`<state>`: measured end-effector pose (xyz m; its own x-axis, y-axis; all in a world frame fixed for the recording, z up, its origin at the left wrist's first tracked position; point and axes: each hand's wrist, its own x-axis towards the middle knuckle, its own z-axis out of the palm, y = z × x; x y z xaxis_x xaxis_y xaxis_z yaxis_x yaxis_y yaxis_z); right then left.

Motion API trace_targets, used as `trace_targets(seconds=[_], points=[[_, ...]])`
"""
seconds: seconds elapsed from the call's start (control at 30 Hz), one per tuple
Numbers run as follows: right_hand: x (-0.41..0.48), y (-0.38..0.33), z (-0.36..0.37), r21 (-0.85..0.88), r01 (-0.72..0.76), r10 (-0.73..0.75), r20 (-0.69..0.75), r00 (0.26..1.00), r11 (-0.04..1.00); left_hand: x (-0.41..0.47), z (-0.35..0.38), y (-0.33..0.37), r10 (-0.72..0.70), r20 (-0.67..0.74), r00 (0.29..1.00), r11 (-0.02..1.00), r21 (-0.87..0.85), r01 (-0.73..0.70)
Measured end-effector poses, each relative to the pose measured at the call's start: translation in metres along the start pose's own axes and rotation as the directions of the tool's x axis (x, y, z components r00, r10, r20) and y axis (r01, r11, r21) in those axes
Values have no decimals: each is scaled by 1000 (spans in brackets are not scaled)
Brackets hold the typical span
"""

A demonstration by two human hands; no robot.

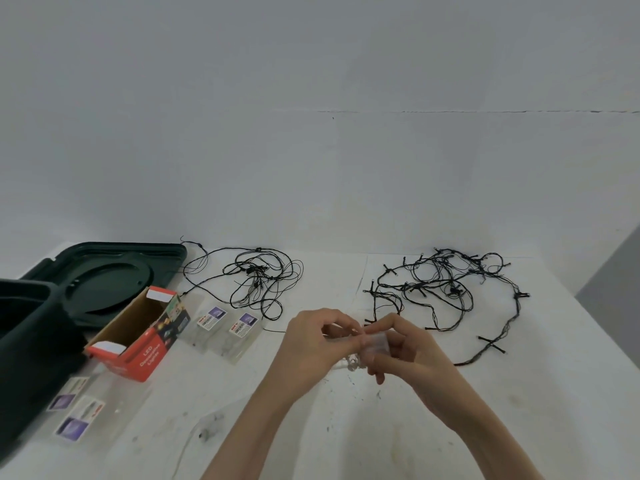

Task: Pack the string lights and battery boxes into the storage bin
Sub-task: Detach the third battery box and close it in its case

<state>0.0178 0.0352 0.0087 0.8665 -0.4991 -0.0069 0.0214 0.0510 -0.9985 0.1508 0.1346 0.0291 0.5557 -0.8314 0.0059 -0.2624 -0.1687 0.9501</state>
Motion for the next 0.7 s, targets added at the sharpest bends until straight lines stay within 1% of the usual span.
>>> trace_targets(seconds=[0.17, 0.33, 0.43, 0.57, 0.7], points=[[4, 3, 8, -43, -10, 10, -3, 1000, 999, -3, -7, -5, -141, -11, 990, 979, -153, 138], [10, 7, 13, -81, -13, 14, 21, 1000, 997, -4, -16, -13, -224, 113, 968, 939, -241, 246], [14, 8, 14, -92, -16, 19, 31, 999, 996, -5, -23, -17, -272, 155, 950, 892, -330, 309], [19, 9, 20, -107, -6, 14, 84, 996, 994, -7, -31, -19, -326, 160, 932, 845, -393, 363], [27, 12, 29, -167, 8, 11, 113, 994, 986, -11, -38, -27, -369, 142, 919, 802, -450, 392]])
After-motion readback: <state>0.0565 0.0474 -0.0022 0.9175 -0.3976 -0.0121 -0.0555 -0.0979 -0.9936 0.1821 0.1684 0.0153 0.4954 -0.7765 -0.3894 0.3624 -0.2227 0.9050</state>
